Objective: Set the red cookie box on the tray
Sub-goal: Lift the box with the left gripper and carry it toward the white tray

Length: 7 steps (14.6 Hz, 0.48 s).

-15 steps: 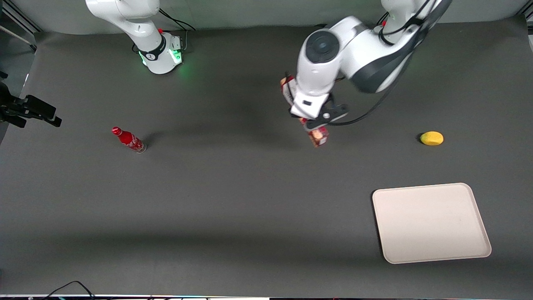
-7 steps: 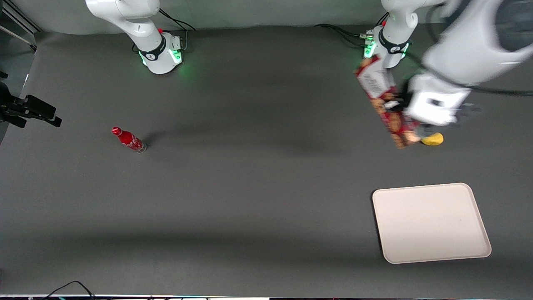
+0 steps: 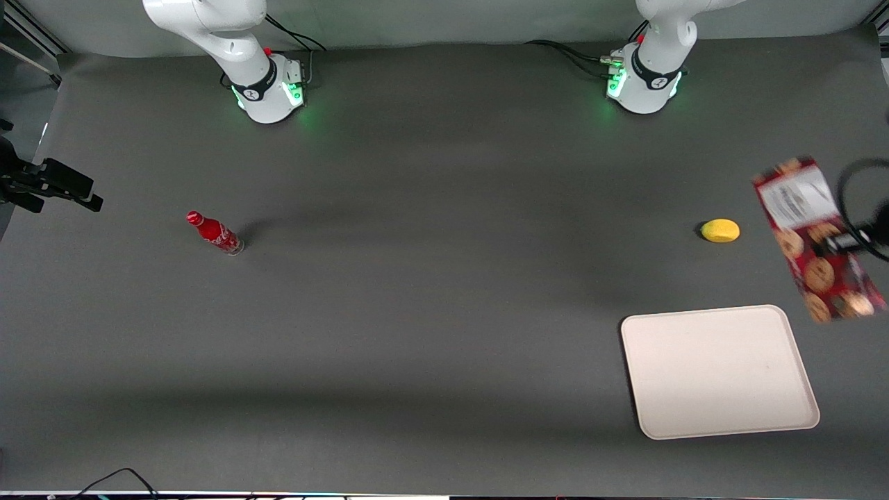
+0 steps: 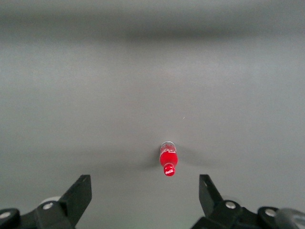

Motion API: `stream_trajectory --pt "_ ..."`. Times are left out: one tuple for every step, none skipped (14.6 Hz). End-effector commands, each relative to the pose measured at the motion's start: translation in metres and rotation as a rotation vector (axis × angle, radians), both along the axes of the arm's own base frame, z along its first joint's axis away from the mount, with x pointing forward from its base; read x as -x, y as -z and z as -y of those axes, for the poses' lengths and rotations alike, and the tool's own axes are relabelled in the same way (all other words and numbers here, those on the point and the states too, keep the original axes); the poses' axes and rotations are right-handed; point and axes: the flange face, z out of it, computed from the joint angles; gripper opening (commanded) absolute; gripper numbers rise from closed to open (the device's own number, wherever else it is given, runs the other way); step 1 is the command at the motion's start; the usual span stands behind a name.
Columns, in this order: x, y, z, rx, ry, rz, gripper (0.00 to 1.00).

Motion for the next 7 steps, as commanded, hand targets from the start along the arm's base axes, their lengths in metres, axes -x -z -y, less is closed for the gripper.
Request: stream_trajectory --pt "-0.057 0.081 -0.054 -0.001 0.132 0.049 0.0" --pt "-0.068 0.107 -0.065 -0.008 0.148 0.061 0.0" --pt "-0.079 0.135 -0.072 -0.015 0.176 0.074 0.0" --pt "-0.09 0.162 -0.077 -0.025 0.209 0.085 0.0" --pt "-0.096 0.189 -0.092 -0.046 0.222 0.08 0.0" --pt "-0.101 0.211 -0.1 -0.057 0.245 0.078 0.0" --pt "-0.106 0.234 -0.106 -0.064 0.269 0.082 0.0"
